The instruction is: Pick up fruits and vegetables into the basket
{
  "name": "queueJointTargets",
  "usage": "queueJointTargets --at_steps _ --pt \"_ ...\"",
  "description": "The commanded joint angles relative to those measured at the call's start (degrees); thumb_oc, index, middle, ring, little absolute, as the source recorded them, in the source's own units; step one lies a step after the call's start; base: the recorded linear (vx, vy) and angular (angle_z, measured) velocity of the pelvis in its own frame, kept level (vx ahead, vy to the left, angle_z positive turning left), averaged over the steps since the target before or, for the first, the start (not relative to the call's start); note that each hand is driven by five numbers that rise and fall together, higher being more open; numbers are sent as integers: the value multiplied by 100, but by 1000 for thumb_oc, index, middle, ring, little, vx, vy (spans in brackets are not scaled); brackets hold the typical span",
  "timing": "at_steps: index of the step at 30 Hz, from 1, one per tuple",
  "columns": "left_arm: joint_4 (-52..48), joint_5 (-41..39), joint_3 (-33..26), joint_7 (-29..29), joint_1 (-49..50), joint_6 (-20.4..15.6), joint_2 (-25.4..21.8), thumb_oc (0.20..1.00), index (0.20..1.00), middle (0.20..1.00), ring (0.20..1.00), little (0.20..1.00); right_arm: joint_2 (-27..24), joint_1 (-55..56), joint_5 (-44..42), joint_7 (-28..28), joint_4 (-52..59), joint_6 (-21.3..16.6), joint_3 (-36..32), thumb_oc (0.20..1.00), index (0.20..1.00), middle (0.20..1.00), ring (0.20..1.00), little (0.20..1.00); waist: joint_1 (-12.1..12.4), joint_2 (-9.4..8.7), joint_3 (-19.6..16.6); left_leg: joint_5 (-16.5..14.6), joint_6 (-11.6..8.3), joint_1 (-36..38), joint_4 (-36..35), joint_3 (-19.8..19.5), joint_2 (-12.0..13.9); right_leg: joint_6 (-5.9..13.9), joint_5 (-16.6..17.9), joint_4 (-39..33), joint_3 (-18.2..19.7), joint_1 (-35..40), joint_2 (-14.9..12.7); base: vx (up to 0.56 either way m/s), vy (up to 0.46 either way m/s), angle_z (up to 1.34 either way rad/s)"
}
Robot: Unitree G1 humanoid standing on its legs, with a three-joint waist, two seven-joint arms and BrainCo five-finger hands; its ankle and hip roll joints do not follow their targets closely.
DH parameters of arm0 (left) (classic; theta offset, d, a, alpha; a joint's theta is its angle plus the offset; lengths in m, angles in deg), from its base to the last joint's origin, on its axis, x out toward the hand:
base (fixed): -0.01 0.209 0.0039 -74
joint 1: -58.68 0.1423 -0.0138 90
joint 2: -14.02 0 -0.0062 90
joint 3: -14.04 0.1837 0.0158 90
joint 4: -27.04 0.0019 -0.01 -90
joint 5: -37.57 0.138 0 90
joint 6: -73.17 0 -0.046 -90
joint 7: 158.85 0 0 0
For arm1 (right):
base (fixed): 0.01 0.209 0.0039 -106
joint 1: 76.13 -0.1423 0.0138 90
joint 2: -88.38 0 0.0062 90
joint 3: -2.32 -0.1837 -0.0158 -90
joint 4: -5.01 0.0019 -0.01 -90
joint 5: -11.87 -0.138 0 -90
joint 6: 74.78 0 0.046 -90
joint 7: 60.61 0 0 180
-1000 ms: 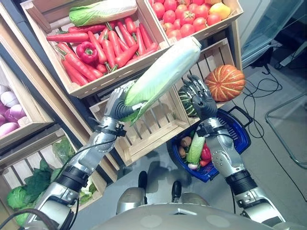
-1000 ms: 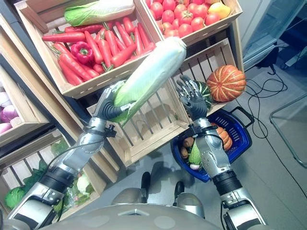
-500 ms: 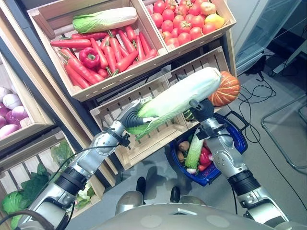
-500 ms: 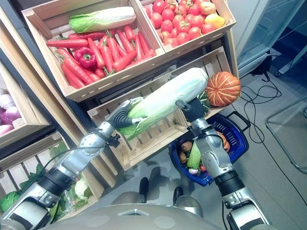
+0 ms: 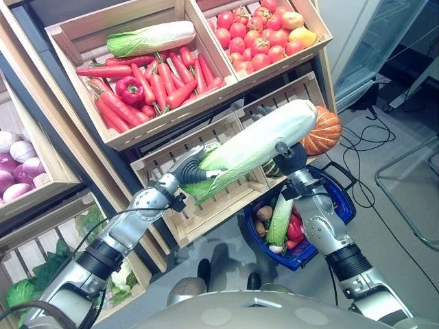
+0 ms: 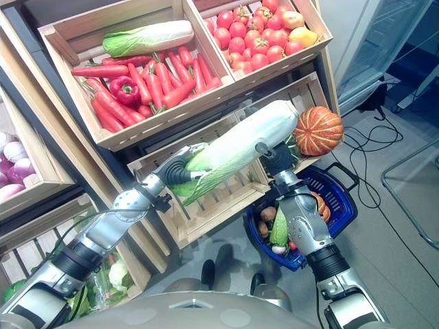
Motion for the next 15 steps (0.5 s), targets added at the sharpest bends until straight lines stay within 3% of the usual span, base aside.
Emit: queueJointTargets --at_steps 1,2,3,13,15 --pt "-54 -117 156 -112 -243 -50 -129 200 200 200 200 200 92 -313 -174 -484 712 -297 93 526 526 526 526 526 0 -252 -264 -821 225 171 13 186 -266 606 66 24 100 -194 -352 0 0 0" --pt "-63 -117 152 -105 -248 -35 -138 200 200 200 200 200 84 -311 -185 -483 723 -283 114 278 278 278 278 278 2 -253 -271 -819 224 170 13 182 -264 607 67 24 105 -197 -352 0 0 0" --pt "-66 -124 147 -109 -248 -29 -141 200 200 200 200 200 84 -312 -192 -483 721 -277 120 200 200 200 200 200 3 -253 -275 -819 224 169 13 184 -263 607 67 24 106 -198 -353 0 0 0" --pt "-50 -38 58 -52 -197 148 -145 200 200 200 200 200 98 -294 -343 -555 686 -228 170 200 200 200 200 200 28 -262 -281 -807 223 130 13 187 -254 605 68 24 107 -229 -358 0 0 0" --pt "7 329 -17 198 -148 198 -184 200 200 200 200 200 156 -230 -236 -398 671 -177 150 200 200 200 200 200 26 -259 -275 -812 230 130 13 197 -255 601 65 24 118 -234 -356 0 0 0"
